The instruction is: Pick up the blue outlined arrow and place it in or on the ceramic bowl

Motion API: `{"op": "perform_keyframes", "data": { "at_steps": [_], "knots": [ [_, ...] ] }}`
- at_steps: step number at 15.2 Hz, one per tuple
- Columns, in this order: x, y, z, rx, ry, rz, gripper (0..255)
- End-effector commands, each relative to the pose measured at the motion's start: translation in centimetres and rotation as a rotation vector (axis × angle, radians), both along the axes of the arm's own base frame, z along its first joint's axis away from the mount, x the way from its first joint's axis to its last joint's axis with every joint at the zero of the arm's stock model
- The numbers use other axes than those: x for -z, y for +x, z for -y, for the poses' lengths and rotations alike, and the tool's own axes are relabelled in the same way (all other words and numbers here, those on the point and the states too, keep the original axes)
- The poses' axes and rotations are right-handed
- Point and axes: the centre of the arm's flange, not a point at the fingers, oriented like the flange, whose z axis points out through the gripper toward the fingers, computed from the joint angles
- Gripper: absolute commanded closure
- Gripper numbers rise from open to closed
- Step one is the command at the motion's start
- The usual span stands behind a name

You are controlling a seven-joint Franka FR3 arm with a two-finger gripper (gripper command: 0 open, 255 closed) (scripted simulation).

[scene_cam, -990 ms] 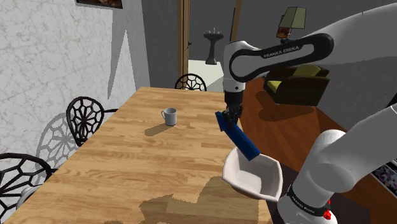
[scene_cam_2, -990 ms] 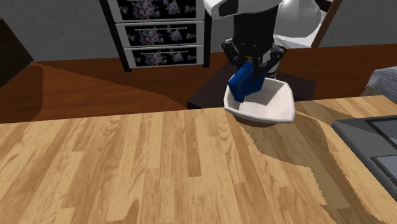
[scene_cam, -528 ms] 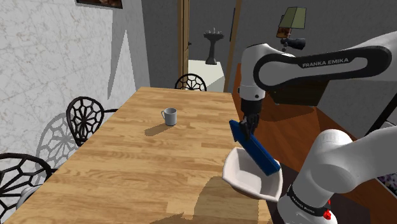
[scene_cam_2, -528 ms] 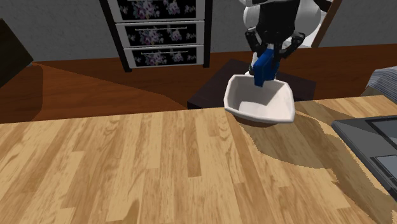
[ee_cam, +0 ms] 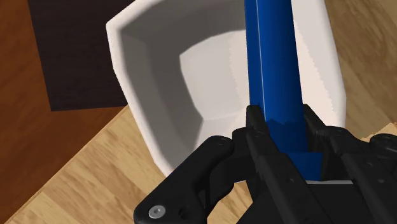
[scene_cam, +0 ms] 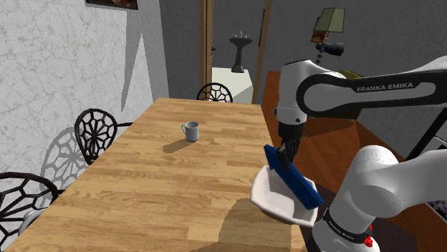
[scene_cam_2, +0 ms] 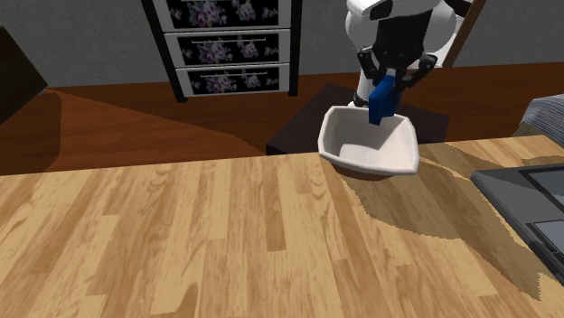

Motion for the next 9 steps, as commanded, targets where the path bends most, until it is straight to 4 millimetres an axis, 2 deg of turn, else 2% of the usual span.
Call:
{"op": "perform_keyframes", "data": {
  "at_steps": [1,9],
  "knots": [
    [1.0,0.0,0.2,0.0,0.0,0.001,255],
    [5.2,0.0,0.2,0.0,0.0,0.001,255]
  ]
}}
